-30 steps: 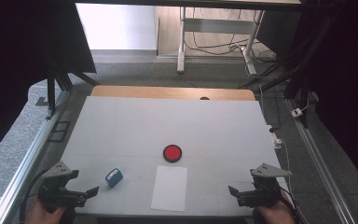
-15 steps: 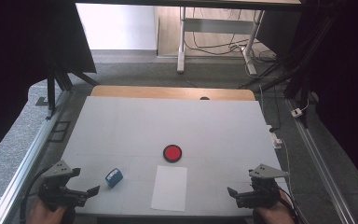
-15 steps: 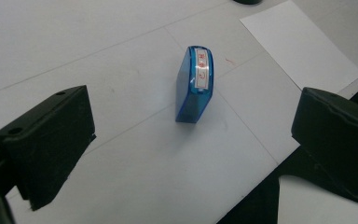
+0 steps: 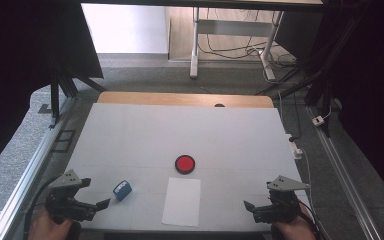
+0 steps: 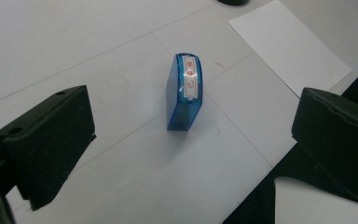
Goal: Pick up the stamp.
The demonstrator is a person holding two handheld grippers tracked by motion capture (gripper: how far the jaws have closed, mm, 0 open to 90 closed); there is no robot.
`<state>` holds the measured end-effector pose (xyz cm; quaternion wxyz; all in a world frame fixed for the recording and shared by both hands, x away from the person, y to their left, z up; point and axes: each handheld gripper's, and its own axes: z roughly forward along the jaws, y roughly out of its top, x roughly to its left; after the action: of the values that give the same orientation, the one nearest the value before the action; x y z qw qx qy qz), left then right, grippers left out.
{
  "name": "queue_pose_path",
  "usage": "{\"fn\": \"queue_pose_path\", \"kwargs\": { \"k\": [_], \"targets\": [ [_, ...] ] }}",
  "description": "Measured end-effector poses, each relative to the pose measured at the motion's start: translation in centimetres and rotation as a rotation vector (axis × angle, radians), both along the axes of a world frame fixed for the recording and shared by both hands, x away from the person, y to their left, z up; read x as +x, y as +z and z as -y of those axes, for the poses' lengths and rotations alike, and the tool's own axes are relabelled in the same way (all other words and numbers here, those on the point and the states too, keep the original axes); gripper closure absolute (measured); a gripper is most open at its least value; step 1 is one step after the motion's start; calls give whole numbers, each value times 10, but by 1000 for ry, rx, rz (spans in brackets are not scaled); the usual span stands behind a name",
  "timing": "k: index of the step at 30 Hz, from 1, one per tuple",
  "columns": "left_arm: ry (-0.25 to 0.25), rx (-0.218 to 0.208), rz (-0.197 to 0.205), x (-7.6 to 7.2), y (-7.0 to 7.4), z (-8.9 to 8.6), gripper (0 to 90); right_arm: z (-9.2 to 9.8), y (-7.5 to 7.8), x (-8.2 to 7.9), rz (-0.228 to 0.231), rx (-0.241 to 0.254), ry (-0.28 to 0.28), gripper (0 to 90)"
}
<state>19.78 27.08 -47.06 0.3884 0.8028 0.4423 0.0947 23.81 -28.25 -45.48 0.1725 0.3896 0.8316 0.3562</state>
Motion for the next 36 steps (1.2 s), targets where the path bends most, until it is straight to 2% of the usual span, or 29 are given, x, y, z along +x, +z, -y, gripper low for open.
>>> {"fn": "queue_pose_path", "kwargs": {
  "k": [6,9,17,21,23,36],
  "targets": [
    [-22,-4,34,6,1,4,0,0,0,0,-2,-2,2,7],
    [-22,12,43,9,1,8,0,0,0,0,-3,-3,2,8],
    [-34,29,34,19,-2,17,0,-1,0,1,-5,-7,3,7],
    [-33,37,16,26,-5,20,0,-1,0,1,-7,-9,4,7],
    [-31,61,0,31,-7,22,0,-1,0,1,-9,-13,5,7],
    [-28,105,-24,53,-14,33,0,-2,-1,2,-13,-14,7,7]
  ]
}}
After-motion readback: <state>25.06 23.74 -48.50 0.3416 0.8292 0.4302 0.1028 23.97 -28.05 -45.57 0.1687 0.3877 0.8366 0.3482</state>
